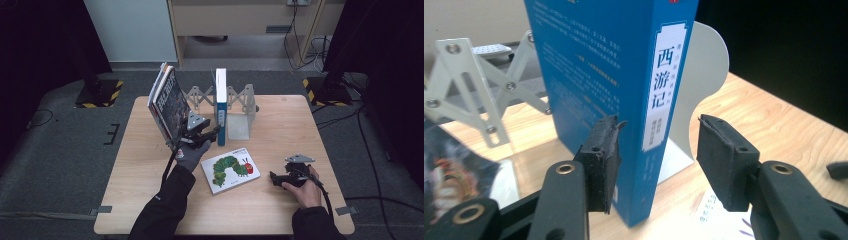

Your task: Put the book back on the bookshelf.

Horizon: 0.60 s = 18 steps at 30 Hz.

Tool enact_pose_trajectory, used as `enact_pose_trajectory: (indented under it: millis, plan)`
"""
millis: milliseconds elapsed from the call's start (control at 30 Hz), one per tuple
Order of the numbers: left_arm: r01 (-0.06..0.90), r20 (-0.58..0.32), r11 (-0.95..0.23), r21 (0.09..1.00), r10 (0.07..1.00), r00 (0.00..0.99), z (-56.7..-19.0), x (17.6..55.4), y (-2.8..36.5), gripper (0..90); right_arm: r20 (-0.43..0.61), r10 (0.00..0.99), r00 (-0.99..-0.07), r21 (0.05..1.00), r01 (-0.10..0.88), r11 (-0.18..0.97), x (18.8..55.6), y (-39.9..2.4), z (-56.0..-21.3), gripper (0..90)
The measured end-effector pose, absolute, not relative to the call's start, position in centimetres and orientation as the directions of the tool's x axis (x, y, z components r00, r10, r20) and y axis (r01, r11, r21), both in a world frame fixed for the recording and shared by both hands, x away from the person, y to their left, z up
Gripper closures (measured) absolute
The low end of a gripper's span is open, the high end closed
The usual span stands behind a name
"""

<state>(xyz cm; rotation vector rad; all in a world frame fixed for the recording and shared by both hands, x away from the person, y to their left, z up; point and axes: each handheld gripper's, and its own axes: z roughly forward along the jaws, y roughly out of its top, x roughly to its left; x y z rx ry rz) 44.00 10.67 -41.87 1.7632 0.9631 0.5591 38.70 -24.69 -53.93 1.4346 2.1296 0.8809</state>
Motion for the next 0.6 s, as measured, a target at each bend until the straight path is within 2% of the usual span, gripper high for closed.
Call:
enact_pose_trajectory:
  millis: [200,433,600]
  plan:
    - [0.355,-0.037,-0.216,0.91,0.808,0.588,-41.5,41.7,12.3,48.2,0.002,0.921,-0.39,0.695,0.663,0.279,38.4,-24.6,-53.3,18.6]
    - [0.401,-0.015,-0.275,0.874,0.81,0.587,-42.8,38.6,15.1,46.2,0.026,0.921,-0.388,0.746,0.621,0.24,38.4,-24.3,-51.7,22.0]
    - [0.452,-0.05,-0.268,0.851,0.814,0.579,-44.2,36.5,16.8,45.1,0.047,0.911,-0.411,0.759,0.608,0.235,38.5,-23.6,-50.9,25.4]
